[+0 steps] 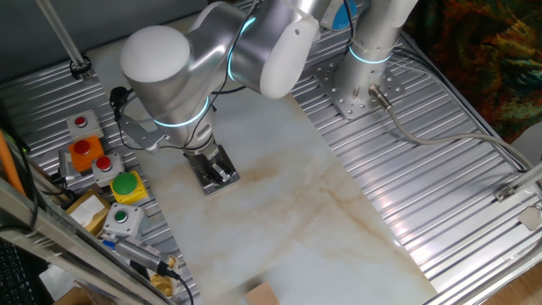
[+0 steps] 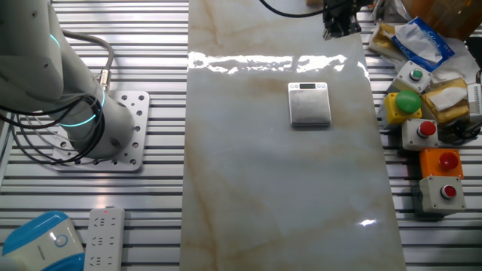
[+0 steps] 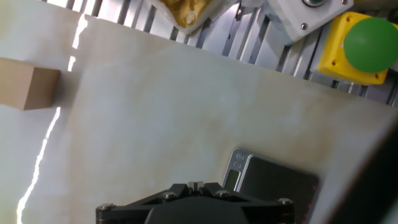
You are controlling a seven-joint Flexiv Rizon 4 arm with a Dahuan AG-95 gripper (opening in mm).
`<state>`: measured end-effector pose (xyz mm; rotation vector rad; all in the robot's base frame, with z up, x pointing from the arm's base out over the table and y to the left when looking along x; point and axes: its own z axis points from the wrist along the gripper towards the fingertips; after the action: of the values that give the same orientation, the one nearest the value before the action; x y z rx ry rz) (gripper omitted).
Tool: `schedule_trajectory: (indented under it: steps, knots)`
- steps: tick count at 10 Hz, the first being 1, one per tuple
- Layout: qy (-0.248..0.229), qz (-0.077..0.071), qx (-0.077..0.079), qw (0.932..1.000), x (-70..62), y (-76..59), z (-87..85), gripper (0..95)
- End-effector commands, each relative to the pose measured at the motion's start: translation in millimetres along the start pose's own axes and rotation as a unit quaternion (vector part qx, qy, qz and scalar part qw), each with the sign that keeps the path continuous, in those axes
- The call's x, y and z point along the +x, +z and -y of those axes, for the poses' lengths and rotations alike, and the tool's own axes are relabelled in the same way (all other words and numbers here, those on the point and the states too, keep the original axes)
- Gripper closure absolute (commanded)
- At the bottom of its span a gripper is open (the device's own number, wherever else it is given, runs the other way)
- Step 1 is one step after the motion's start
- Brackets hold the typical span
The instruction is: Place the block on the scale
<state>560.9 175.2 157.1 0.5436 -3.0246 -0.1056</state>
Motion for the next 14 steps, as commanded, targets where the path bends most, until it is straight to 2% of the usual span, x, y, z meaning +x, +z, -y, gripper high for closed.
schedule_trajectory:
  steps: [1,2,3,4,5,6,7,9,10,11,13,14]
  knots:
    - [0.003,-0.001,-0.004,1.0000,-3.8,2.5,-3.6,95.0]
    - [0.007,-0.001,-0.005,1.0000,-6.6,5.2,-10.3,95.0]
    - [0.017,-0.001,-0.005,0.9998,-10.3,10.8,-28.4,95.0]
    - [0.040,-0.001,-0.019,0.9990,-13.5,19.9,-57.1,95.0]
    - [0.051,0.001,-0.025,0.9984,-14.5,26.1,-75.2,95.0]
    - [0.076,0.001,-0.029,0.9967,-15.9,38.9,-108.4,95.0]
    - [0.100,0.004,-0.042,0.9941,-19.4,46.5,-130.8,95.0]
    - [0.137,0.004,-0.041,0.9897,-40.3,60.6,-172.4,95.0]
    - [0.148,0.005,-0.029,0.9886,-56.2,69.9,-199.7,95.0]
    - [0.149,0.008,-0.017,0.9887,-65.9,79.0,-220.7,95.0]
    - [0.169,0.017,-0.012,0.9854,-83.8,98.8,-268.1,95.0]
    - [0.175,0.018,-0.012,0.9844,-88.5,102.6,-280.2,95.0]
